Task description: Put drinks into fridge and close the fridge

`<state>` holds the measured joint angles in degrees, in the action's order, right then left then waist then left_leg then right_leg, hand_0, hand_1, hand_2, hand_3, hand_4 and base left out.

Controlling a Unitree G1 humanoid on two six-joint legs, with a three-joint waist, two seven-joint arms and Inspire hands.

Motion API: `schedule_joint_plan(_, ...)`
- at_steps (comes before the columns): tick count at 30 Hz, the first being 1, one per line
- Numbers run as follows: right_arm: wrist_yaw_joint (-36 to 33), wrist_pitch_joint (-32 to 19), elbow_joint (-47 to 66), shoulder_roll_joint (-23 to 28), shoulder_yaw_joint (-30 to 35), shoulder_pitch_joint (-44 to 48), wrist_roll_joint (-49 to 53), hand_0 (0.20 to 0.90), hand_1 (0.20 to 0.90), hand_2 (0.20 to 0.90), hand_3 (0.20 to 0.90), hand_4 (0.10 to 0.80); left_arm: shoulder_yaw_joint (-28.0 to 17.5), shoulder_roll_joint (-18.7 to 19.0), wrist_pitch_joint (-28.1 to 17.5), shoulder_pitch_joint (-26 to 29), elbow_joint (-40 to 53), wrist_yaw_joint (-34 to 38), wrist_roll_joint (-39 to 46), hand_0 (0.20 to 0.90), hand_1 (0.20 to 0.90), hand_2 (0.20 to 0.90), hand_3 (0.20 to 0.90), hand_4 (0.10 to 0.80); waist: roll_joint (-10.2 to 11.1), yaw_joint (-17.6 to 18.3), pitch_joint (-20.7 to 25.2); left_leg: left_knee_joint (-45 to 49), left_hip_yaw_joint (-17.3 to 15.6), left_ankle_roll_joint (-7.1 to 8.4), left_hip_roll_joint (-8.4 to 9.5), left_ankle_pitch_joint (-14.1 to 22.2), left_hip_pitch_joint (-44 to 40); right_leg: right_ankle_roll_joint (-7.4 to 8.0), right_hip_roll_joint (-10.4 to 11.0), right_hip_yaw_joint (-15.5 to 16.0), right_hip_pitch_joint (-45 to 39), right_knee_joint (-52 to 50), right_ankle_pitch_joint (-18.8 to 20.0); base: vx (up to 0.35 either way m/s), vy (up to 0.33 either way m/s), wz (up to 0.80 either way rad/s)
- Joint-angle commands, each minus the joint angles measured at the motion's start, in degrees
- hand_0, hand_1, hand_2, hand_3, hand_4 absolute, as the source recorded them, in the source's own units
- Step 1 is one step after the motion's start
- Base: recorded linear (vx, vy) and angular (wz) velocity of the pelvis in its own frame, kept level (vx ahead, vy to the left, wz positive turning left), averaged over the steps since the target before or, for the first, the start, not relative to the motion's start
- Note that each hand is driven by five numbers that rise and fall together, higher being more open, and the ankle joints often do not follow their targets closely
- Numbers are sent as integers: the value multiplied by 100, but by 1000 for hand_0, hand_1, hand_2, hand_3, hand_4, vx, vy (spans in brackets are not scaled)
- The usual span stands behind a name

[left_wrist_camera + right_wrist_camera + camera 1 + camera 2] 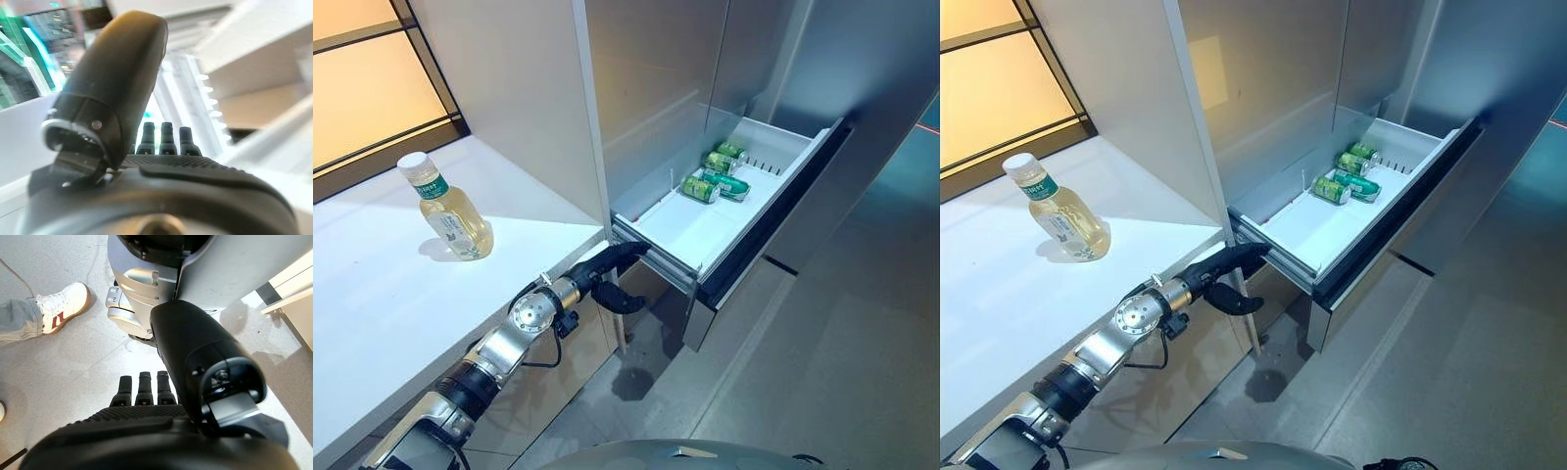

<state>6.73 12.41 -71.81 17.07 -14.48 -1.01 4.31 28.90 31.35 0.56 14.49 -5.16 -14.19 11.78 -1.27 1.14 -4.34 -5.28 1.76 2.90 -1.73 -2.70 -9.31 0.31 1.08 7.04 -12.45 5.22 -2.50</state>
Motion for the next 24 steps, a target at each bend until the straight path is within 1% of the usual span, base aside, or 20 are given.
schedule_joint_plan(1,53,-132,-213,-237,-107,152,-29,900,900,900,900,800,-521,31,-179,1205,639,43,802,900,900,900,900,800,32,-176,7,28,74,-495,491,471,60,341,36,4,431,-230,232,0,0,0)
schedule_joint_plan(6,32,-190,-203,-268,-173,135,19,900,900,900,900,800,-693,27,-53,1339,1164,195,1410,900,900,900,900,800,51,-200,19,28,111,-489,498,450,89,330,29,4,437,-218,242,0,0,0)
schedule_joint_plan(12,-2,-190,-187,-301,-249,142,108,900,900,900,900,800,-1032,95,-37,1496,1598,496,1683,900,900,900,900,800,73,-235,52,28,145,-480,504,442,121,315,25,14,440,-203,230,-4,-8,3)
schedule_joint_plan(18,-3,-208,-197,-294,-273,120,145,900,900,900,900,800,-1391,322,53,1739,1946,675,1776,900,900,900,900,800,71,-252,99,28,177,-470,510,436,147,297,13,13,451,-194,216,1,-7,9)
schedule_joint_plan(22,1,-240,-235,-288,-275,139,163,900,900,900,900,800,-1529,462,4,1917,2002,848,1952,900,900,900,900,800,63,-261,110,28,208,-464,522,430,158,289,7,4,456,-192,210,0,0,0)
schedule_joint_plan(23,1,-258,-237,-296,-255,132,167,900,900,900,900,800,-1580,474,270,1879,2109,728,1794,900,900,900,900,800,78,-285,123,28,202,-461,529,373,215,287,13,18,509,-199,247,-59,-17,1)
schedule_joint_plan(24,-14,-289,-211,-310,-176,98,159,900,900,900,900,800,-1632,522,-95,1556,2300,679,1762,900,900,900,900,800,88,-338,118,28,223,-446,524,367,255,290,12,45,535,-192,251,-70,-16,0)
